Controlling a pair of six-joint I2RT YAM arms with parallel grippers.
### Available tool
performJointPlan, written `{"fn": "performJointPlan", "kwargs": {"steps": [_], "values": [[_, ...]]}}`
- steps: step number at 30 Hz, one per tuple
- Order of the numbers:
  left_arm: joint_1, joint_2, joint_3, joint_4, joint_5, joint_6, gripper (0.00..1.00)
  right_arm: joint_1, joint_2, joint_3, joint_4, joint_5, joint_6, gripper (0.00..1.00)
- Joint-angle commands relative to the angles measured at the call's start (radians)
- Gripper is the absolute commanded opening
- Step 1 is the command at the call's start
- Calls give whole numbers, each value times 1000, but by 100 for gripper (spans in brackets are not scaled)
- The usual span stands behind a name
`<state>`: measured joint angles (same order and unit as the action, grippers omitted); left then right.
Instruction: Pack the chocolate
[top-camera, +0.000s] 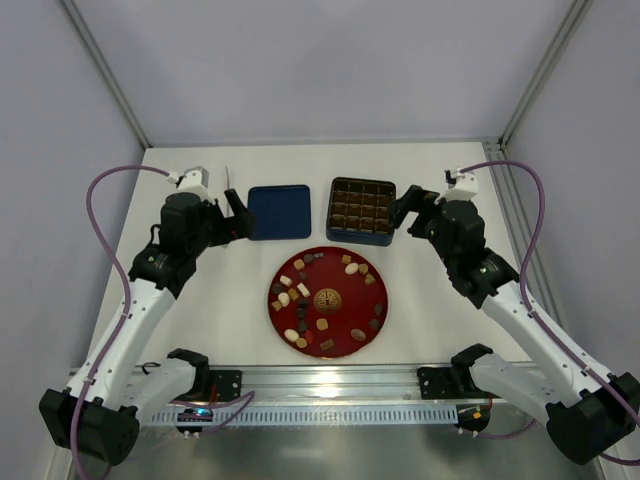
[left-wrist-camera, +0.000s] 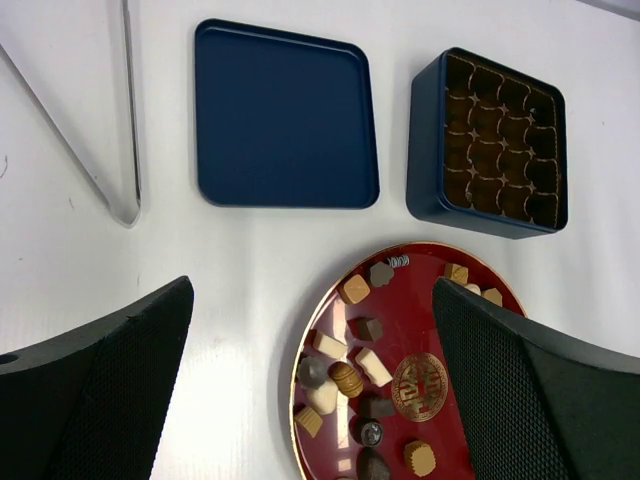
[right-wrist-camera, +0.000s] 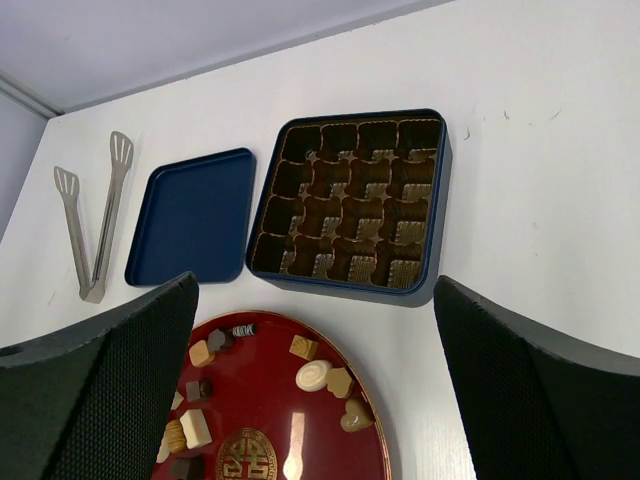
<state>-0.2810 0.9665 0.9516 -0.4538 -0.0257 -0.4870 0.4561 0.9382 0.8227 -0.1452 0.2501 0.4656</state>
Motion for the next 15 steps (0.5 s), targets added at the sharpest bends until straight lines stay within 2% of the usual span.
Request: {"fn": "performJointPlan", "kwargs": {"steps": [1,7,10,15], "values": [[-1,-6,4,29,-25,-5,100,1,-22,10,26,-8,-24,100],[-3,21,35,10,-82,-21,100,1,-33,27,-4,-14,-42,100],[-1,67,73,-29,-164,-30,100,1,-19,49,-39,-23,-50,100],[3,233,179,-100,-324,-35,100,1,7,61,-42,-77,-53,100]]}}
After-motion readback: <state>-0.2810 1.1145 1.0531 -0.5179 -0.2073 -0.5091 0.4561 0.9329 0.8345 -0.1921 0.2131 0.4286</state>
